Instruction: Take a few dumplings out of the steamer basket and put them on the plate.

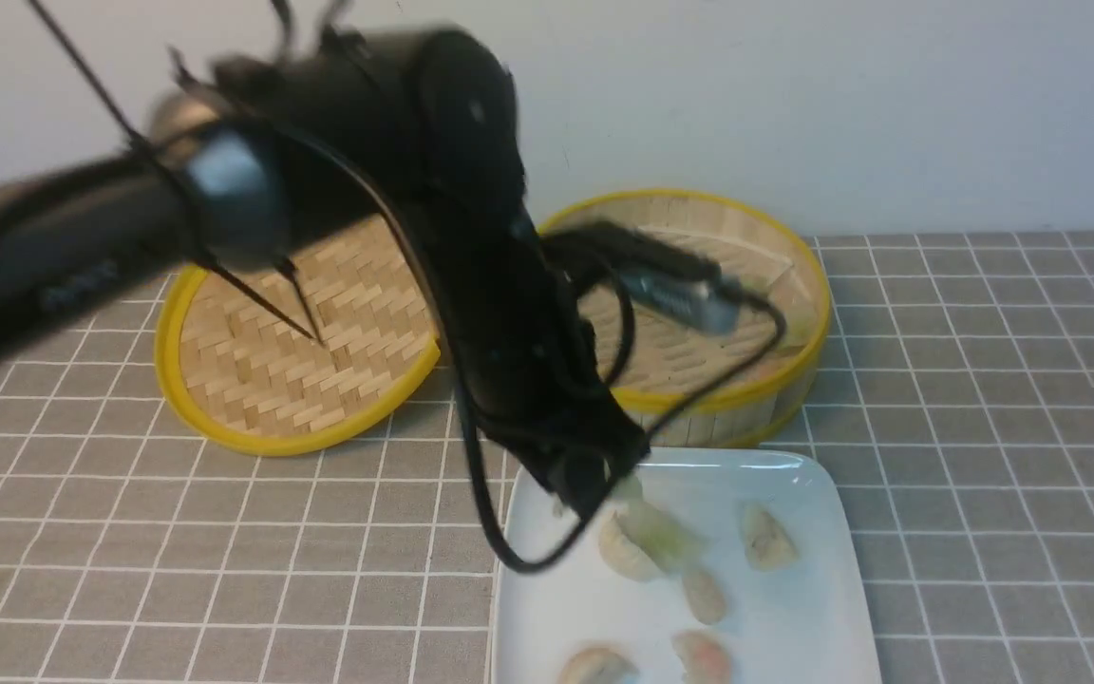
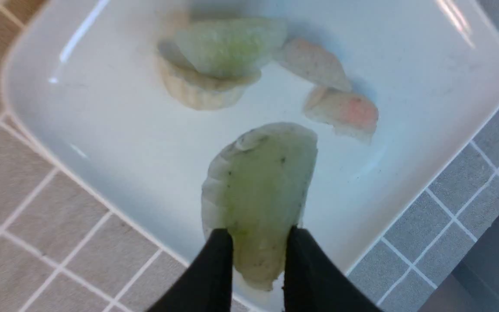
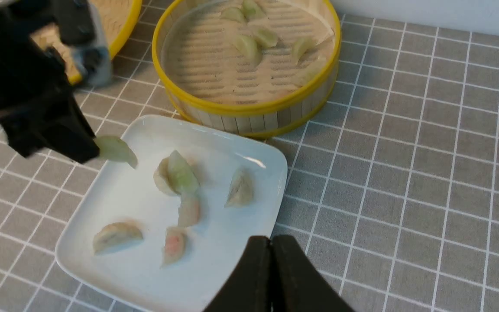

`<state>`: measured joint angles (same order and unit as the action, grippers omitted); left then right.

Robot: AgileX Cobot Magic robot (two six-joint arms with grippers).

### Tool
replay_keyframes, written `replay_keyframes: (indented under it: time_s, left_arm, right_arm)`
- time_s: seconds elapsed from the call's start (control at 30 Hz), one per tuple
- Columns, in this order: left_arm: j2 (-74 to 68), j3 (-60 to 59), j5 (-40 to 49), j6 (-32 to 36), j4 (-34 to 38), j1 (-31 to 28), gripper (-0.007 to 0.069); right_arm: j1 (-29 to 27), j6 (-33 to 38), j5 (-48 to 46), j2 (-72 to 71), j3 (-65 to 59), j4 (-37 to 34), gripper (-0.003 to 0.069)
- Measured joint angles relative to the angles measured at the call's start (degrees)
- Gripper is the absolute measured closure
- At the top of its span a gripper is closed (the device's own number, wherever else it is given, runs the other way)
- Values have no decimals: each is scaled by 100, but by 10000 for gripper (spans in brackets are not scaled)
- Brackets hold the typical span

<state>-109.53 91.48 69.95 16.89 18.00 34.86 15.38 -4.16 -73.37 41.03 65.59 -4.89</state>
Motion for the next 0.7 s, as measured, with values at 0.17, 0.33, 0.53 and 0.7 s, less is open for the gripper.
replay_keyframes:
  time_s: [0.17,0.33,0.53,0.7]
  left_arm:
    - [-612,-24,-66,-11,29,137,493]
    - [-1015,-24,-135,-30,48,149,493]
    - [-1139,-34,-135,-36,65,149,388]
    - [-1156,-34,-135,-39,65,149,165]
  right_arm:
    - [0,35,-5,0,-219,-43,673]
    - [0,194,-5,0,-256,-425,673]
    - [0,333,-5,-11,-258,-747,673]
    - [0,367,-5,-364,-258,-853,673]
